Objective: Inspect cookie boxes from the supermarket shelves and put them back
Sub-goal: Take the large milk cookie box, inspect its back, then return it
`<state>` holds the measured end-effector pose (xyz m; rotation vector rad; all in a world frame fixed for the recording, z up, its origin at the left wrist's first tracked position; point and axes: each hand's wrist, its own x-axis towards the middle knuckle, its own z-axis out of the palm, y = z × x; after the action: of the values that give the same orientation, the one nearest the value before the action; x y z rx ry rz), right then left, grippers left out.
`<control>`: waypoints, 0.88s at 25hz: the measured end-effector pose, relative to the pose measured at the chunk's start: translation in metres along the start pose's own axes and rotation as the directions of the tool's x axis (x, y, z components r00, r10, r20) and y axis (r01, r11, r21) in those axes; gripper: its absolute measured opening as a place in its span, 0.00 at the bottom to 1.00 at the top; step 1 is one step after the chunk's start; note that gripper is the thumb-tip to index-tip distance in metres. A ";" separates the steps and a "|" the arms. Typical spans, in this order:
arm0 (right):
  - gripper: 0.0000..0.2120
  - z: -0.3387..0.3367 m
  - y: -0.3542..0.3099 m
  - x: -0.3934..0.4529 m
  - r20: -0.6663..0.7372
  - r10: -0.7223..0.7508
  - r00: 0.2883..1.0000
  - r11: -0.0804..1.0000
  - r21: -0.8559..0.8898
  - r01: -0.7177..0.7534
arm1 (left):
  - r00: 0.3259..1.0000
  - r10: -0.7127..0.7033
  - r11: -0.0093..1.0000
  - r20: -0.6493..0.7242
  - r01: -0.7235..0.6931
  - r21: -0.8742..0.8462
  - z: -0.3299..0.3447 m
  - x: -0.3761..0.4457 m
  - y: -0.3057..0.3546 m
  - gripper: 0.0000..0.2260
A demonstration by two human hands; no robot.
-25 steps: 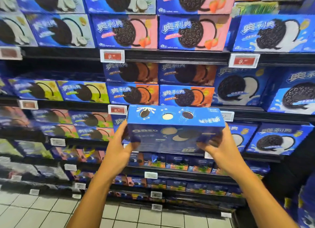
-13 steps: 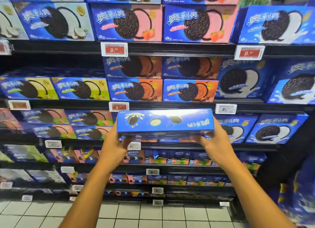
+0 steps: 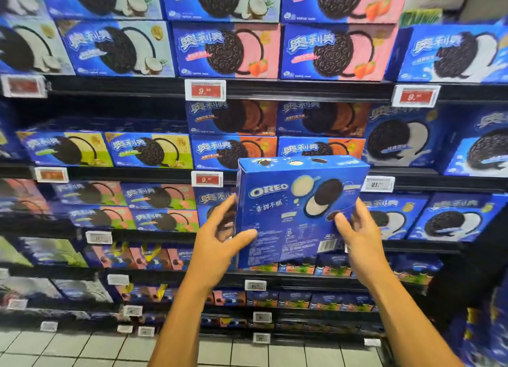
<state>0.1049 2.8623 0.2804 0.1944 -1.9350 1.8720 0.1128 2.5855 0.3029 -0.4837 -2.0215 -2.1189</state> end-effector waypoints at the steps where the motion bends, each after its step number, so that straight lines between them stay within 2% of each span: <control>1: 0.22 0.003 0.009 0.000 -0.030 0.055 0.998 0.995 0.081 -0.052 | 1.000 -0.008 1.000 0.030 0.009 -0.026 0.004 -0.001 0.005 0.28; 4: 0.14 0.012 0.031 0.001 -0.040 0.250 0.967 0.939 0.253 -0.233 | 0.986 0.016 0.997 0.167 -0.004 -0.073 0.015 -0.001 0.021 0.19; 6: 0.13 0.019 0.036 -0.003 0.008 0.317 0.948 0.901 0.310 -0.304 | 0.967 0.044 0.995 0.250 -0.021 -0.092 0.028 -0.006 0.029 0.19; 10: 0.15 0.025 0.040 -0.012 0.119 0.413 0.903 0.836 0.343 -0.428 | 0.966 0.082 0.983 0.245 -0.038 -0.179 0.051 -0.015 0.034 0.20; 17: 0.17 0.018 0.043 -0.016 0.095 0.453 0.886 0.811 0.370 -0.454 | 0.972 0.043 0.989 0.231 -0.009 -0.149 0.053 -0.019 0.032 0.21; 22: 0.19 0.016 0.038 -0.015 0.102 0.444 0.890 0.809 0.381 -0.447 | 0.980 0.093 0.992 0.178 -0.076 -0.104 0.056 -0.018 0.032 0.22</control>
<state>0.0999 2.8465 0.2394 -0.1545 -1.6814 2.5699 0.1472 2.6368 0.3276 -0.7921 -1.9561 -2.2004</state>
